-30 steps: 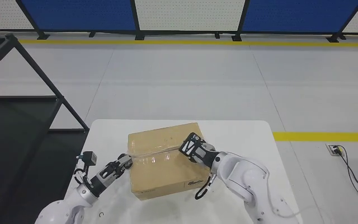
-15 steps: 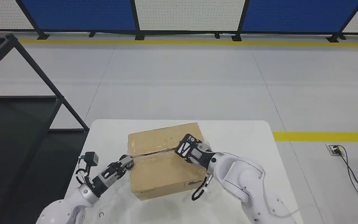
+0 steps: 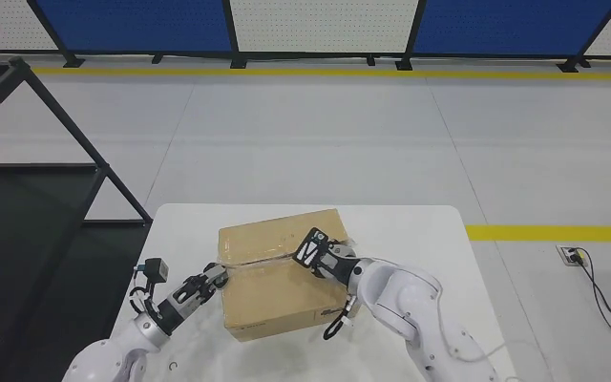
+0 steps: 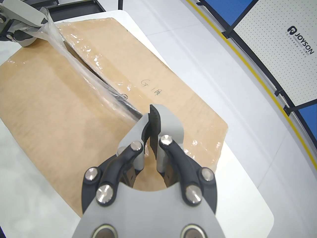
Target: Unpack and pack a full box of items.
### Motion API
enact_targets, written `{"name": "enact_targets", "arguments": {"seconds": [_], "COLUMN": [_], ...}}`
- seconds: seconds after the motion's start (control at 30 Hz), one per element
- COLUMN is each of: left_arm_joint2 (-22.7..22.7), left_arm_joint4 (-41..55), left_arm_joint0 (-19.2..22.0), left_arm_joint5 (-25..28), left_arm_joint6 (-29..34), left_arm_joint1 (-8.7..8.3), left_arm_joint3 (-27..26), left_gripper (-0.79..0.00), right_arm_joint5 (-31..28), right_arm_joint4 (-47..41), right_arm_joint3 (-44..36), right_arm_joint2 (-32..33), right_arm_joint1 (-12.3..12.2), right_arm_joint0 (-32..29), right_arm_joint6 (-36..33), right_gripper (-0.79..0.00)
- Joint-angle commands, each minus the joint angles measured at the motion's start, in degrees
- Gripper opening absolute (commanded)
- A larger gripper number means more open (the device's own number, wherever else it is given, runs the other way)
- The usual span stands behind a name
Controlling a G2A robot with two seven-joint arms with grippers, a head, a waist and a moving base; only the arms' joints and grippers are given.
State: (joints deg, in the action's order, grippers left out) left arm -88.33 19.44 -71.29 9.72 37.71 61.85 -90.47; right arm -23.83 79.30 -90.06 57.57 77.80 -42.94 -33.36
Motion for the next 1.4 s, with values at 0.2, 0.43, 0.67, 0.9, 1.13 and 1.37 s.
{"name": "enact_targets", "arguments": {"seconds": [0.2, 0.43, 0.67, 0.9, 1.13, 1.37], "left_arm_joint2": [0.17, -0.06, -1.33, -2.91, -4.03, -7.49], "left_arm_joint4": [0.66, 0.62, 0.99, 1.85, 2.30, 4.86], "left_arm_joint0": [0.23, 0.10, -1.11, -2.38, -3.44, -4.91], "left_arm_joint5": [-0.91, -1.57, -1.19, -0.01, 1.05, 4.60], "left_arm_joint6": [-0.45, -0.53, -1.45, -2.69, -3.50, -8.61], "left_arm_joint1": [0.04, -0.02, -0.12, -0.18, -0.21, -0.05], "left_arm_joint3": [0.30, 0.21, -1.51, -3.87, -5.91, -7.48], "left_gripper": [-0.760, 0.000, 0.000, 0.000, 0.000, 0.000], "right_arm_joint5": [0.52, 0.80, 0.49, 0.45, 0.63, 1.45], "right_arm_joint4": [0.07, 0.08, 0.09, 0.37, 0.61, 0.72], "right_arm_joint3": [2.35, 4.03, 4.58, 5.41, 5.90, 6.12], "right_arm_joint2": [-0.86, -1.56, -1.52, -1.61, -1.47, -1.29], "right_arm_joint1": [0.40, 0.73, 0.83, 0.95, 1.05, 1.19], "right_arm_joint0": [1.18, 1.86, 1.88, 1.99, 2.18, 2.23], "right_arm_joint6": [0.21, 0.25, 0.38, -0.02, -0.12, -0.13], "right_gripper": [-0.785, -0.785, -0.785, -0.785, -0.785, -0.785]}}
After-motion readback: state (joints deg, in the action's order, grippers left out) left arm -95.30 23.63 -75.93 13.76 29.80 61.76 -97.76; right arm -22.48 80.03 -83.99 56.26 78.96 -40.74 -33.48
